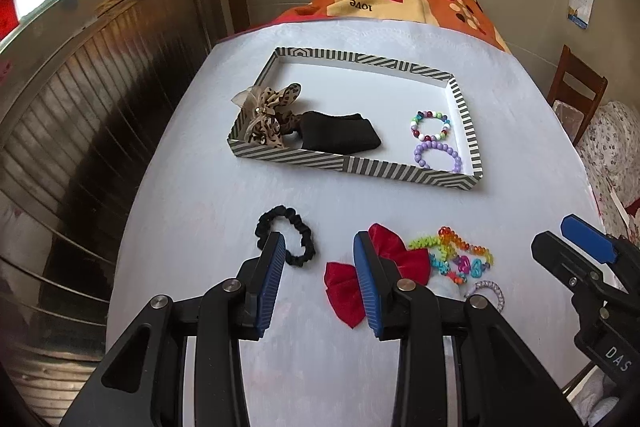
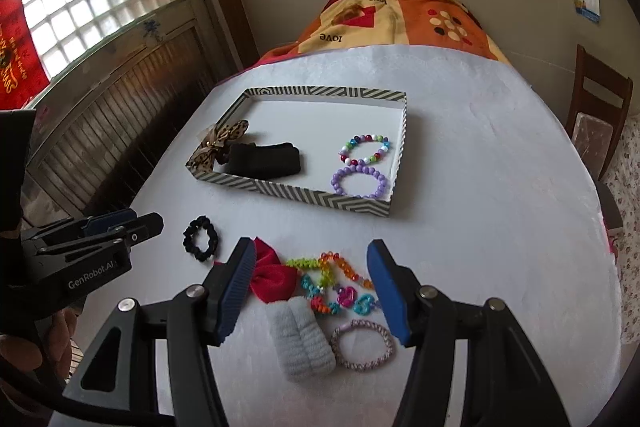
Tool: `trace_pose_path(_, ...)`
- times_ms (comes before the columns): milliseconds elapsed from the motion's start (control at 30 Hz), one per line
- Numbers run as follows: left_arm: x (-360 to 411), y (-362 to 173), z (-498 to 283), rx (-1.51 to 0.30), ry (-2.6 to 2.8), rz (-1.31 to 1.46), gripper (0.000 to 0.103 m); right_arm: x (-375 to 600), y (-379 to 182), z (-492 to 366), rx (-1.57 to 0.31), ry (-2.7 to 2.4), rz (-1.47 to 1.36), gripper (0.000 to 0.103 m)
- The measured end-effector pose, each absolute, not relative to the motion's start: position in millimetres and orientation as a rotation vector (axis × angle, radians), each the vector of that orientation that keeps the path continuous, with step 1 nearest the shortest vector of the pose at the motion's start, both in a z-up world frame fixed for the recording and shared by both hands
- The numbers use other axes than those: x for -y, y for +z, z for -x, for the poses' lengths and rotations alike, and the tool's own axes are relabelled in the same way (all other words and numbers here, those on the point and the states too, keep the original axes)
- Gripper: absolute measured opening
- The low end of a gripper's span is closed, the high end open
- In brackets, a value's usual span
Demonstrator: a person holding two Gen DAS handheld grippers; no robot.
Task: Organize jewelry
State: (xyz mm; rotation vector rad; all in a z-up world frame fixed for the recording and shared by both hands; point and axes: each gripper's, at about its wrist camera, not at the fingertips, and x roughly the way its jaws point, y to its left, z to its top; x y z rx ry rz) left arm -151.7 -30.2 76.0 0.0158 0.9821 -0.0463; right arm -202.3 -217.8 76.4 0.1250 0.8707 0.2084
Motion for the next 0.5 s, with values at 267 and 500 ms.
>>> trace_pose_path(267, 31, 81, 169, -0.963, -0.031, -0.021, 0.025, 219, 81, 217, -0.858, 0.219, -0.119, 0.062)
trace_pose_path(500, 32, 83, 178, -0.957, -0.027, -0.014, 0.025, 218, 84, 225, -0.85, 0.225, -0.106, 0.063)
